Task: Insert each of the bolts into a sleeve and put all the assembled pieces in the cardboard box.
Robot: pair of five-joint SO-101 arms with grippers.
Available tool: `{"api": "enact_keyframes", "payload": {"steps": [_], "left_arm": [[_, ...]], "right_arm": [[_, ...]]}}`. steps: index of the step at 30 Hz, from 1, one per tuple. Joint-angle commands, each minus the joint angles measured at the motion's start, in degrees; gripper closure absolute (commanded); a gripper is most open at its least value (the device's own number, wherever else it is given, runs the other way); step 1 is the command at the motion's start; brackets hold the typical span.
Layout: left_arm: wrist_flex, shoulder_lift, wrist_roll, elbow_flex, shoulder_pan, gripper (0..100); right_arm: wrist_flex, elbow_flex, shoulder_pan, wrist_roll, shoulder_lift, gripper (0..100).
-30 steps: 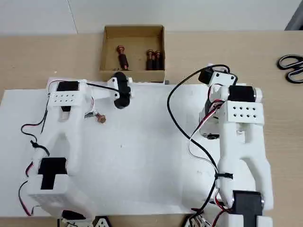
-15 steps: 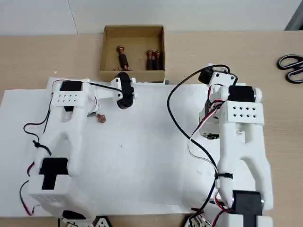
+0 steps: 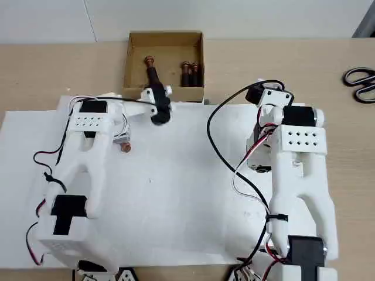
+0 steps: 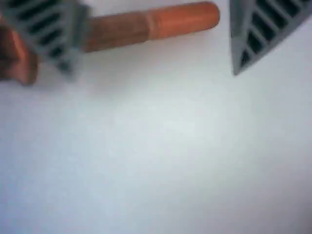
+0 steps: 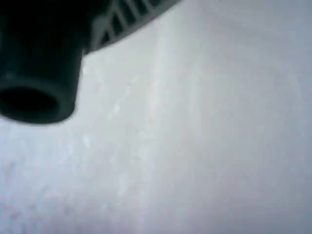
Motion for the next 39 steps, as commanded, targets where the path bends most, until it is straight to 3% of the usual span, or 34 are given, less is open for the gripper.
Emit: {"api": "enact_keyframes", "payload": {"steps": [1,10,18,29,39], "left_arm": [[-0.97,-1.05,2.99,-0.66,0.18,72],[-0.79,-1.41,3.16,-1.27,-2.02,72],[6.86,-9.05,3.16,-1.01,-2.81,72],[4.57,-6.42,8.53,-0.04,-3.43,73],[4.84,-5.19,31.03,-0.04,-1.76,85]], "right_arm": [[-0.57,-0.53,0.31,-0.62,-2.59,99.5],[-0.75,-0.53,0.22,-0.62,-2.33,99.5],[-0.75,-0.53,0.22,-0.62,-2.33,99.5],[-0.66,-0.53,0.22,-0.62,-2.51,99.5],[-0.48,-0.53,0.22,-0.62,-2.51,99.5]]}}
